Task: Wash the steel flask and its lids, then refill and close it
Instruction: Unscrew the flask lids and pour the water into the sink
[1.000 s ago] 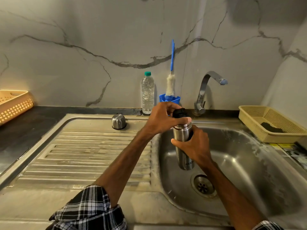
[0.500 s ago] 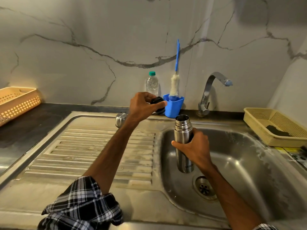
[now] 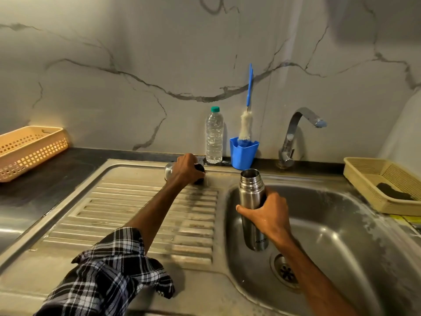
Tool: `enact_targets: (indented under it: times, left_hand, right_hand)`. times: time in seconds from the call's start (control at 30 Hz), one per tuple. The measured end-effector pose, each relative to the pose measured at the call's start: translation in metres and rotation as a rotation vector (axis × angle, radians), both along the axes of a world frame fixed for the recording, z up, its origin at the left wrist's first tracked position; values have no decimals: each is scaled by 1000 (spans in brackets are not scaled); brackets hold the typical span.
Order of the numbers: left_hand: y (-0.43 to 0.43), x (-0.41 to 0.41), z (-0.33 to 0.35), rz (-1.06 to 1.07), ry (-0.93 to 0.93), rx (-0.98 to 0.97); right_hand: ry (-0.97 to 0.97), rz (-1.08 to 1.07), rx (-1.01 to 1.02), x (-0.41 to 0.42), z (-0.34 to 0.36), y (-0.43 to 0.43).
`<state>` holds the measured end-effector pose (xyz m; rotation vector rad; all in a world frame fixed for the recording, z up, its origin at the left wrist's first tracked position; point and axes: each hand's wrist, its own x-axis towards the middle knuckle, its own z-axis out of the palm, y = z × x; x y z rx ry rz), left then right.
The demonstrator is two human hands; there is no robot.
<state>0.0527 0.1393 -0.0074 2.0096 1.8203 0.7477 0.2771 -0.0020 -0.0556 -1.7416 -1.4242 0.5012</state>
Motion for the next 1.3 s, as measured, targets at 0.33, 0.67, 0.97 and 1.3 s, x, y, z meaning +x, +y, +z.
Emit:
enact_targets:
  times: [0.33, 0.67, 0.97, 1.3]
  left_hand:
    - [6, -2, -7, -13, 165, 26]
    - [-29, 18, -8, -26, 332, 189]
    - [-94, 65, -15, -160, -226, 175]
    - [-133, 100, -39, -290, -199, 156]
  right_hand:
    - [39, -1, -1, 0, 1, 1]
    - [105, -70, 89, 3, 11, -1]
    - [403, -209, 143, 27, 45, -19]
    - [25, -305, 142, 71, 34, -39]
